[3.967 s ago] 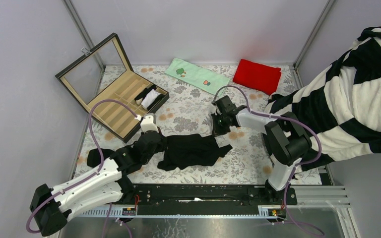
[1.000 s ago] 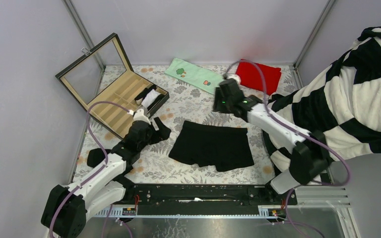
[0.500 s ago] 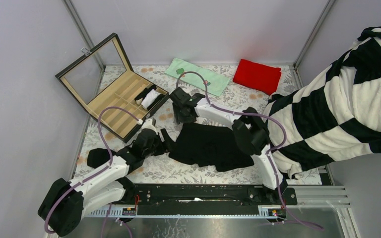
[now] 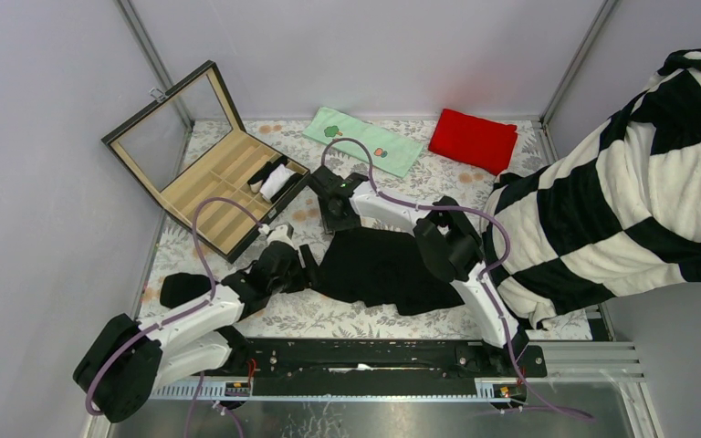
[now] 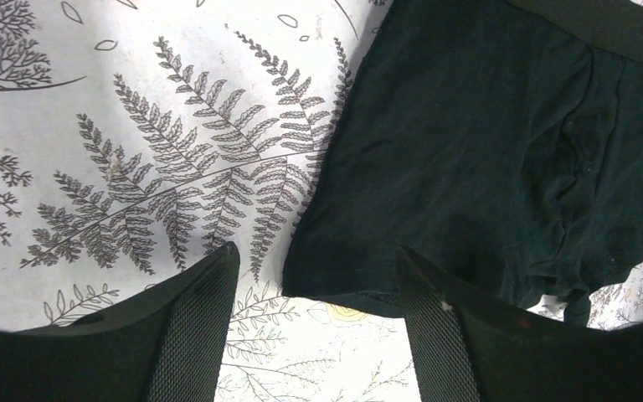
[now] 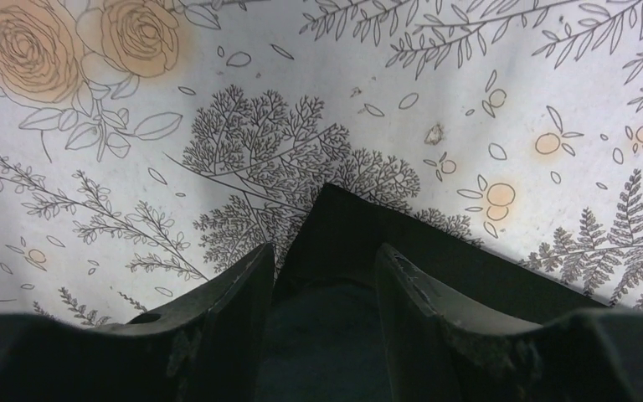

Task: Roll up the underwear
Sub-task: Fold the underwear at the center of the board.

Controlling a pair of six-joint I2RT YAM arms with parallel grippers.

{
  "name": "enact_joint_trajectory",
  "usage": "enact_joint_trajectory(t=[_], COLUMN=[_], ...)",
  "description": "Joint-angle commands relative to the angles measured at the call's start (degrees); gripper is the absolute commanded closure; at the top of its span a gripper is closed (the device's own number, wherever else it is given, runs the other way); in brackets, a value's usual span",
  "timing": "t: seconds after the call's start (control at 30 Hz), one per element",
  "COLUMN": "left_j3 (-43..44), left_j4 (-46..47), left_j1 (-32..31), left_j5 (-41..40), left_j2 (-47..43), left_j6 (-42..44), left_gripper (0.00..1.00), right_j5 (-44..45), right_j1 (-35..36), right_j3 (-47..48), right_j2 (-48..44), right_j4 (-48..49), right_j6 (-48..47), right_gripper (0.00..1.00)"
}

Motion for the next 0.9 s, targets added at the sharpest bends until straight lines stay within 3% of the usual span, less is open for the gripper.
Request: enact_joint_trajectory(t=[0.0,0.13,0.27,0.57,0.8,0.87], left_j3=[-1.44,-1.79,-1.11,-1.43,1.49,3.58], left_j4=[0.08,1.4,1.99,-0.22,-2.25,-3.93], left_j1=[-1.07,-1.55,-2.66,-3.87,-3.9,-3.89], left_j5=[-1.23,-0.77,-0.06,-1.82,-6.39,-7.32], left_j2=[1.98,3.85,5.99,3.68,0.07,-0.24], left_j6=[-0.88,-1.06,-1.02,-2.61,-0.07,1.27], left_gripper=[0.28,0.33,0.46,0.67,0.97,1.0], right_j5=[1.54,1.8,2.41,3.08,0.3,-0.68], right_j1=[0.37,0.4,0.44,0.43,0.42,0.25], right_j3=[3.52,3.27,1.33,-0.82,-4.88,-6.14], right_j2=[1.89,2.42,1.31,-0.84,-6.45,-8.38], right_j4=[-1.73,-1.65,-0.5,0.61,5.35,7.06], right_j6=[-1.55,-2.1,-2.17,-2.21,-1.01,-0.34], right_gripper=[0.47,0.6,0.73,0.87,0.94,0.94])
